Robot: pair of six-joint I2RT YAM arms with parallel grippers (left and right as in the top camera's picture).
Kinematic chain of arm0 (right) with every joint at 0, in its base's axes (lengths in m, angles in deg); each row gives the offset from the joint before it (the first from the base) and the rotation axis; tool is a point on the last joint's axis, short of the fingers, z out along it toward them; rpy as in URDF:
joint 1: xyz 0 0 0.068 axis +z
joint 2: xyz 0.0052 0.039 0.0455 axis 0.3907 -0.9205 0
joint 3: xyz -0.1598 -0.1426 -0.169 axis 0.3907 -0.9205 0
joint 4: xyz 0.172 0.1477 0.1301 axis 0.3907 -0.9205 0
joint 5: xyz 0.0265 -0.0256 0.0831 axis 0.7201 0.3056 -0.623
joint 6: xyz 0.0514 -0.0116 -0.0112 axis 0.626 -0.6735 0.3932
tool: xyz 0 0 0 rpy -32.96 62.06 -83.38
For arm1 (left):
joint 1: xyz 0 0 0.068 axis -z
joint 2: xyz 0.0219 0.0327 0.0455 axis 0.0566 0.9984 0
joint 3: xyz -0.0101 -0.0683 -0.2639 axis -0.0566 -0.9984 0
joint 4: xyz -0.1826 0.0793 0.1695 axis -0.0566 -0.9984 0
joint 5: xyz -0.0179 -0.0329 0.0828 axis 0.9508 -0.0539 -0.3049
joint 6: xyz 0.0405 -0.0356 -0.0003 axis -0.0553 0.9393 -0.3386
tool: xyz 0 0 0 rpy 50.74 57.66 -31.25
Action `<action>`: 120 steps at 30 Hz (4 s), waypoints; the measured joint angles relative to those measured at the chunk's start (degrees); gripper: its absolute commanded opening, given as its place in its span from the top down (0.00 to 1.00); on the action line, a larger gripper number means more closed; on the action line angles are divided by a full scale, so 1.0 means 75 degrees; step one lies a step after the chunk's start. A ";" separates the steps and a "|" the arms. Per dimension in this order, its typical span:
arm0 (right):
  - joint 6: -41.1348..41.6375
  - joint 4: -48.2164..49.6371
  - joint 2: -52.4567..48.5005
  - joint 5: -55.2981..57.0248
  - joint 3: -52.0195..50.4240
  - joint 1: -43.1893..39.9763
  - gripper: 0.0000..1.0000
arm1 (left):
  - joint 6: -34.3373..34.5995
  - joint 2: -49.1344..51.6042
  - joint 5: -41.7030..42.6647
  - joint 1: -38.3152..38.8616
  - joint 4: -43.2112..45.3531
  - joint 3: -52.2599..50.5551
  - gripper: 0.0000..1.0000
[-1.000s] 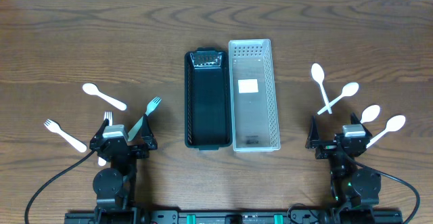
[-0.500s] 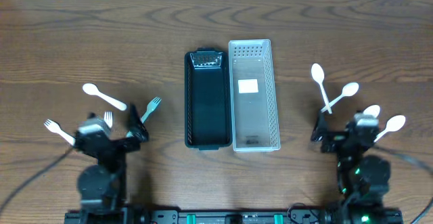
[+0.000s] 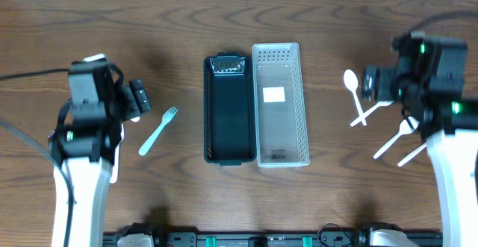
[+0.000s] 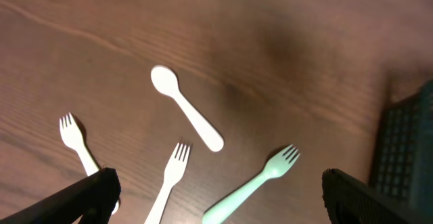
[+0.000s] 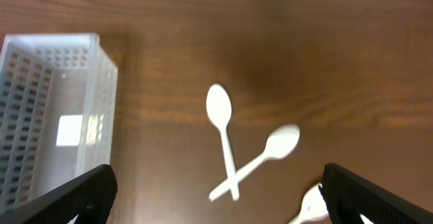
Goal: Pack container
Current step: 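Reach right gripper to the white spoons and grasp one spoon, then carry the spoon with right gripper and drop it into the clear basket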
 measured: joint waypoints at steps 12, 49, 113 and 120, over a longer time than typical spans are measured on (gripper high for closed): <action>-0.0396 0.0140 -0.3433 -0.0076 0.0408 -0.0003 0.03 | 0.0000 0.0641 0.0009 -0.0006 -0.0277 0.0082 0.02; -0.1064 0.0682 -0.5426 0.0475 0.0414 -0.0003 0.99 | 0.0003 0.0641 0.0015 -0.0006 -0.0277 0.0082 0.02; 0.4371 -0.3252 -0.3351 0.1827 0.5240 0.1294 0.34 | 0.0000 0.0641 0.0070 -0.0006 -0.0280 0.0082 0.02; 0.5418 -0.3249 -0.3675 0.1746 0.4261 -0.0659 0.17 | 0.0003 0.0641 0.0070 -0.0006 -0.0280 0.0082 0.02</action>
